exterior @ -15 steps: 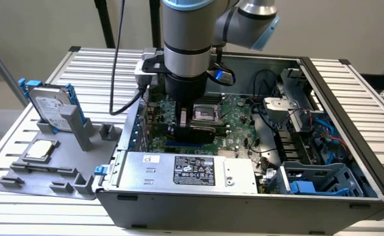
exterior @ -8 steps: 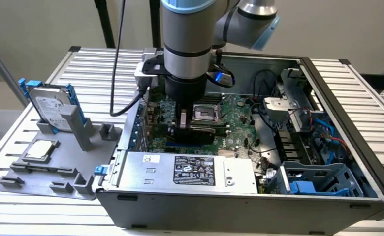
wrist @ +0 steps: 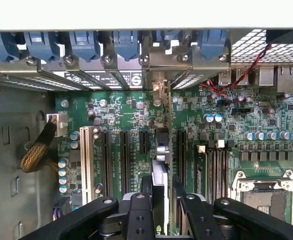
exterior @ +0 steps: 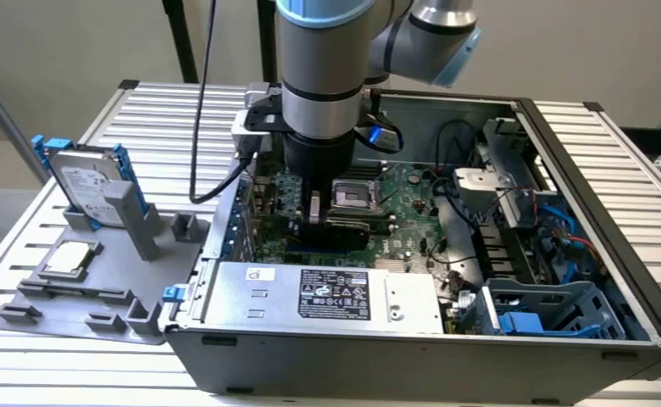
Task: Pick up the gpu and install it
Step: 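Insert the gpu into the slot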
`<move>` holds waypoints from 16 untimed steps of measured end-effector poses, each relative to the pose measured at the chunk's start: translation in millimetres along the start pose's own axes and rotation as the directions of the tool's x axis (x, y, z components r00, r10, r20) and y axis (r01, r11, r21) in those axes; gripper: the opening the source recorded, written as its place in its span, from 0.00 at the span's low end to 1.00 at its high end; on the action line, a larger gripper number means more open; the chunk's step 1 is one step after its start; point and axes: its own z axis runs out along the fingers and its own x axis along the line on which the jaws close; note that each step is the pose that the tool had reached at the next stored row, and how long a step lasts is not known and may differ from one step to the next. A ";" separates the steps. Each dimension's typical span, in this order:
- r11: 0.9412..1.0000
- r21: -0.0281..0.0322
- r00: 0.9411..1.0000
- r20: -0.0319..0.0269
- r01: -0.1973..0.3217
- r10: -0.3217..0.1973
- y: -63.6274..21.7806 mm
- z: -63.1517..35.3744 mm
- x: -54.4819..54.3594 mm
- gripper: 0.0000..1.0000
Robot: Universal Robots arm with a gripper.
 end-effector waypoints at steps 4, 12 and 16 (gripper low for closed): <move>1.000 0.000 1.000 0.000 0.000 0.000 0.1 1.6 0.1 0.27; 1.000 0.000 1.000 0.000 0.000 0.000 0.1 4.2 0.0 0.27; 1.000 0.000 1.000 0.000 0.000 0.000 0.2 4.5 -0.3 0.27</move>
